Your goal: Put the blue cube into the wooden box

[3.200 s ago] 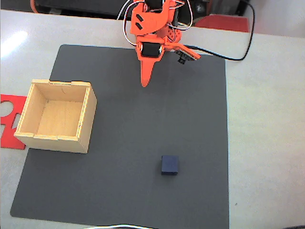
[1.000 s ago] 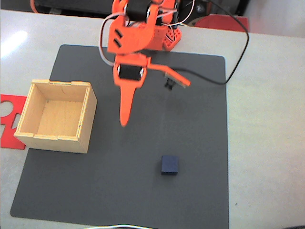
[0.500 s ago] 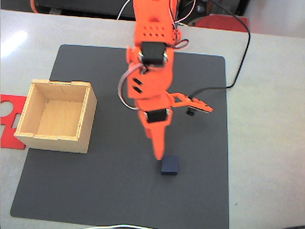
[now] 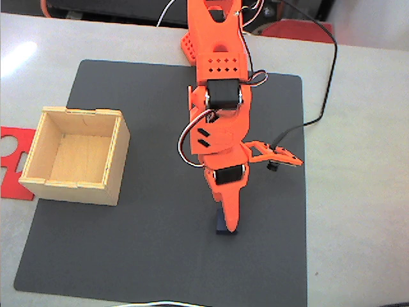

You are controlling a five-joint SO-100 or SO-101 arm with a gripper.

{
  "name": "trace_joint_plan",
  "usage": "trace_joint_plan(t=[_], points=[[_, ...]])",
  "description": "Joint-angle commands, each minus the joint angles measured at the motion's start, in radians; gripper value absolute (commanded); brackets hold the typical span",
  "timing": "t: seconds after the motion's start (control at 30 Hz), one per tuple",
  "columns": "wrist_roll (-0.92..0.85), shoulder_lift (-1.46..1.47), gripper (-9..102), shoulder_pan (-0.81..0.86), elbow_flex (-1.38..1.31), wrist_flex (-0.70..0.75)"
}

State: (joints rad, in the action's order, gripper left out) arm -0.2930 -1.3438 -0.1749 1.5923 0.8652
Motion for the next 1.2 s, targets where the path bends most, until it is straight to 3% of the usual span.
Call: trace_joint_plan(t=[0.0,0.53,0.77,0.93,1.17], points=[[0.009,0.005,28,-0.008,-0.048,-0.005],[0.046,0.156,28,-0.029,-0.106,-0.083],[0.054,0.193,1,-0.035,-0.164,-0.054],[0.061,0.193,0,-0.034,-0.164,-0.054],[0.071,0.107,0,0.072,-0.342,0.155]])
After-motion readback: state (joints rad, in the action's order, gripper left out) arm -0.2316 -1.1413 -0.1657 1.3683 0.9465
